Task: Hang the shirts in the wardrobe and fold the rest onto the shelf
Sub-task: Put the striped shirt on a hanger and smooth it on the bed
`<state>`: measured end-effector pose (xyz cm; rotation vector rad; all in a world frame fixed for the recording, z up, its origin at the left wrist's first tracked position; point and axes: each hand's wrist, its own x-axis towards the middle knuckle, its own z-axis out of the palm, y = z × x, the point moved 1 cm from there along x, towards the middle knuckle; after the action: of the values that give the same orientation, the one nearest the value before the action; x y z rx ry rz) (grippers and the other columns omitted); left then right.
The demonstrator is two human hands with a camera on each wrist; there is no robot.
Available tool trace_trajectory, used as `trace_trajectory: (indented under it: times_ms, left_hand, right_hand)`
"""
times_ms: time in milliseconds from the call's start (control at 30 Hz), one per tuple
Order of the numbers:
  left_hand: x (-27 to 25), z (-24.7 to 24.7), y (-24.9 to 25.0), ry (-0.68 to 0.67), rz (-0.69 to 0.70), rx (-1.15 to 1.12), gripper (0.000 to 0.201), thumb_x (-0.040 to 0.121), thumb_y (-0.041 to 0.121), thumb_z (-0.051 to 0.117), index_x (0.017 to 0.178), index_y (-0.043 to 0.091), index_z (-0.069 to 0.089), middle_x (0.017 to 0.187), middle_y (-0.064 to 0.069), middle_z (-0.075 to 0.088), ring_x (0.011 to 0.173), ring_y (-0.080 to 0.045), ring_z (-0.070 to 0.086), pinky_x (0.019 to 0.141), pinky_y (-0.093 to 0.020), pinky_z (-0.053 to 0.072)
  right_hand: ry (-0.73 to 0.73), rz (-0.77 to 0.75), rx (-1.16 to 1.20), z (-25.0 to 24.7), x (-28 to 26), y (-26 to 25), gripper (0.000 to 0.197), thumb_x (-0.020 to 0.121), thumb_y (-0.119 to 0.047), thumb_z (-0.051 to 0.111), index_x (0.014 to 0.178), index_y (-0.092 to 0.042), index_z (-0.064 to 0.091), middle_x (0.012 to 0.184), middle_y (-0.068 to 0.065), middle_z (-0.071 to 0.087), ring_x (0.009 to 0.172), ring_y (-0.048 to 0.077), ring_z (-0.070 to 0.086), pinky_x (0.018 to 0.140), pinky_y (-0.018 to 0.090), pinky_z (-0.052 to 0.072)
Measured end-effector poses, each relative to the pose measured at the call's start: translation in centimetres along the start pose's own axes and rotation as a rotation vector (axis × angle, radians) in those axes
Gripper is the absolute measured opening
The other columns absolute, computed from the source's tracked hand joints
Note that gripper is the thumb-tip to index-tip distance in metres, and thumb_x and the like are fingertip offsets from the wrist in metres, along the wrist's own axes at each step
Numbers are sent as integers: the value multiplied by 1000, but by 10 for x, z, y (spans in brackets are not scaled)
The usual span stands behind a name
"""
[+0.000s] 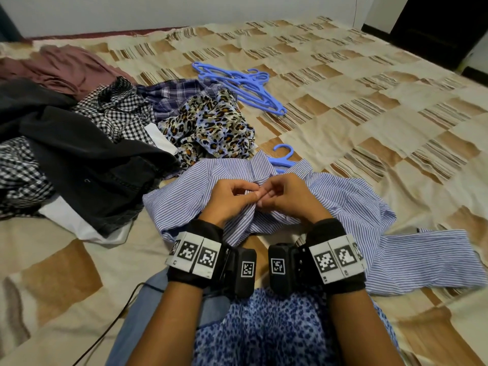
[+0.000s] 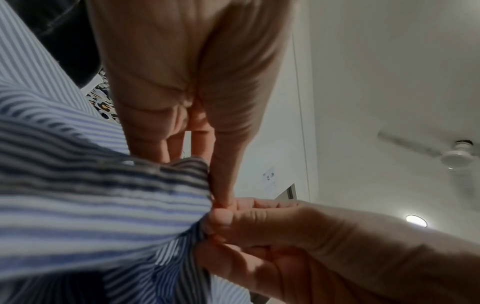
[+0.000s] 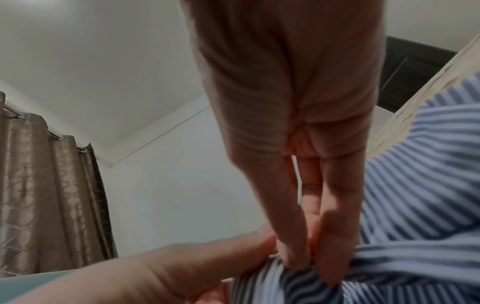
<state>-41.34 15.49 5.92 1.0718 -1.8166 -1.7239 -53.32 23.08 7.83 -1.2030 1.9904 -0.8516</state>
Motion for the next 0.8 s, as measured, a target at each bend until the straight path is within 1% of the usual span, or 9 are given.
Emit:
trace_trajectory:
  times_ms: [67, 167, 300, 467, 600, 667, 733, 767, 800]
  left_hand:
    - [1, 1, 0, -7, 11, 7, 19, 79, 1, 70, 98, 0, 69, 100, -15, 68, 99, -27, 62, 94, -39, 49]
    - [1, 1, -2, -18, 14, 5, 18, 79, 2, 70, 97, 2, 69, 101, -14, 68, 99, -28, 64, 95, -41, 50]
    - [0, 1, -3, -18, 21, 39, 18, 75, 11, 75, 90, 4, 71, 94, -16, 70, 96, -29, 65, 92, -41, 51]
    - [-1, 4, -1, -54, 74, 56, 9, 77, 6, 72, 86, 7, 71, 92, -17, 70, 96, -32, 65, 92, -42, 51]
    - [2, 3, -3, -31, 77, 49, 9, 79, 2, 70, 80, 11, 70, 84, -9, 68, 87, -23, 64, 90, -39, 51]
    - [4, 2, -5, 5, 84, 39, 11, 81, -3, 66, 87, 6, 70, 91, -12, 69, 86, -17, 63, 89, -31, 51]
    - [5, 1, -6, 29, 83, 22, 20, 83, -8, 61, 96, 4, 70, 100, -12, 69, 91, -15, 63, 88, -23, 50]
    - [5, 0, -6, 36, 83, 5, 23, 83, -9, 59, 99, 4, 70, 102, -11, 69, 95, -15, 63, 89, -23, 50]
    - [5, 0, -6, 45, 84, -9, 25, 83, -11, 59, 101, 4, 69, 103, -10, 68, 97, -16, 63, 90, -23, 50]
  right_hand:
    - [-2, 19, 59, -3, -1, 1, 12, 76, 7, 69, 82, -3, 67, 76, 10, 69, 70, 14, 66, 70, 21, 57]
    - [37, 30, 167, -7, -3, 1, 12, 77, 8, 68, 81, -2, 66, 78, 17, 69, 73, 22, 69, 73, 28, 58]
    - [162, 29, 302, -14, -3, 2, 11, 77, 6, 69, 80, -4, 64, 72, 12, 67, 66, 16, 67, 69, 25, 58]
    - [144, 54, 329, -14, -4, 2, 11, 78, 5, 68, 80, -5, 64, 73, 12, 66, 67, 15, 65, 68, 24, 57]
    - [105, 90, 459, -19, -6, 2, 14, 80, 10, 63, 79, -4, 63, 73, 13, 66, 66, 17, 66, 67, 24, 58]
    - [226, 110, 418, -16, -4, 6, 17, 80, 10, 63, 75, -6, 63, 73, 13, 65, 69, 22, 66, 69, 28, 59]
    - [487, 75, 116, -13, -1, 8, 15, 80, 4, 63, 73, -10, 63, 74, 7, 65, 72, 21, 63, 71, 30, 52]
    - [587, 52, -33, -12, 0, 6, 14, 80, 2, 60, 74, -10, 63, 75, 3, 64, 71, 17, 58, 70, 26, 45]
    - [629, 26, -129, -10, 0, 2, 15, 80, 2, 56, 76, -10, 64, 76, 1, 62, 71, 15, 54, 69, 24, 40]
